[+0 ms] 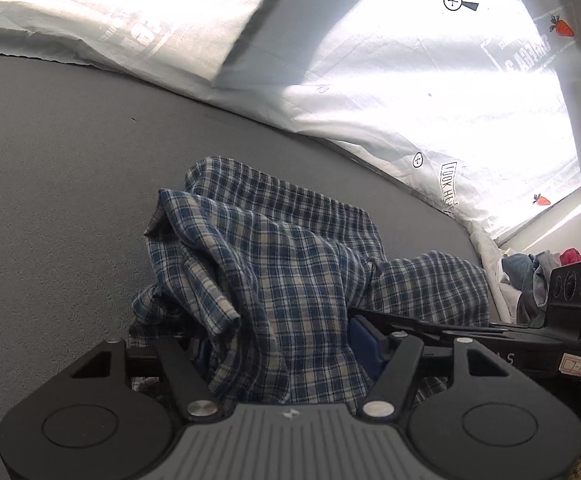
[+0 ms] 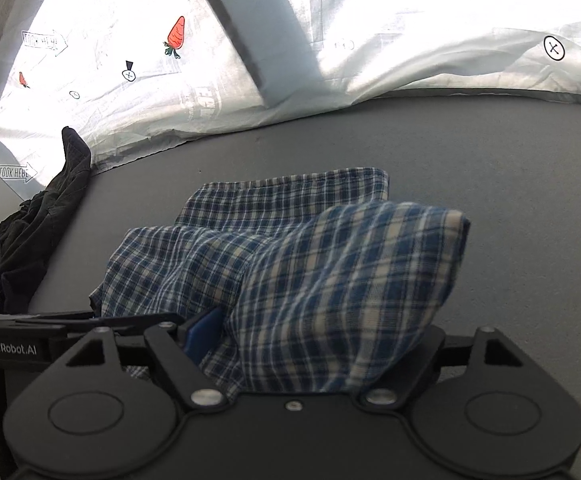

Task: Fold clothes
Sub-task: 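Grasp the folded plaid shirt bundle with both grippers and lift it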

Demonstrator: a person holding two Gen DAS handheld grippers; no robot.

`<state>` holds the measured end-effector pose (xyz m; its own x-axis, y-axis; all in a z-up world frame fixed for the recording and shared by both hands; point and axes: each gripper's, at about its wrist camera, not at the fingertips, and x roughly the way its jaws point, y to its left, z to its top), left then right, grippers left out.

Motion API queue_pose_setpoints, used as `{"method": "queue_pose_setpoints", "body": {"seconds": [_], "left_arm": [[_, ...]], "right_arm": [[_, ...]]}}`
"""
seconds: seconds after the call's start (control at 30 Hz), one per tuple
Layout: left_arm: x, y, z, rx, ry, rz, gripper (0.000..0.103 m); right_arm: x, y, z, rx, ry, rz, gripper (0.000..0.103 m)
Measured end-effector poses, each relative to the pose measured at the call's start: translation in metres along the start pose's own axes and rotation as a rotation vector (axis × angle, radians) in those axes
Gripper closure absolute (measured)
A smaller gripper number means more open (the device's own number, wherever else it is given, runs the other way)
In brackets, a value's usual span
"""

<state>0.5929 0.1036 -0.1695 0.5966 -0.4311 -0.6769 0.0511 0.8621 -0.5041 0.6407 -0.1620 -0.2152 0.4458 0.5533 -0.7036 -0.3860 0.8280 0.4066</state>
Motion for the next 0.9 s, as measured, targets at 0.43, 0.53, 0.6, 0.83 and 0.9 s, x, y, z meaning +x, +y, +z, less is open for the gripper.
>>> {"method": "queue_pose_setpoints", "body": {"seconds": [0.43,0.53,0.6,0.83,0.9], "left_arm": [[-0.065,-0.03,-0.037,0.045,-0.086,-0.013,0.08],[-0.068,-0.036,-0.041,0.103,-0.076,0.057,0.064],[-0.067,-0.037,-0.039,0.136,-0.077,0.101,0.058],[-0.053,-0.016,-0.025,0.166,-0.059,0.187,0.031],[-0.045,-0.006,-0.019,0.165,-0.055,0.187,0.026]], "right_arm": [[-0.072,0.034,-0.043,0.076,-0.12,0.1,0.07],[-0.076,0.032,-0.053,0.106,-0.106,0.058,0.068],[-0.075,0.03,-0.054,0.112,-0.092,0.021,0.063],[-0.066,0.021,-0.045,0.104,-0.061,-0.054,0.046],[-0.06,0.018,-0.046,0.11,-0.051,-0.061,0.044]]}}
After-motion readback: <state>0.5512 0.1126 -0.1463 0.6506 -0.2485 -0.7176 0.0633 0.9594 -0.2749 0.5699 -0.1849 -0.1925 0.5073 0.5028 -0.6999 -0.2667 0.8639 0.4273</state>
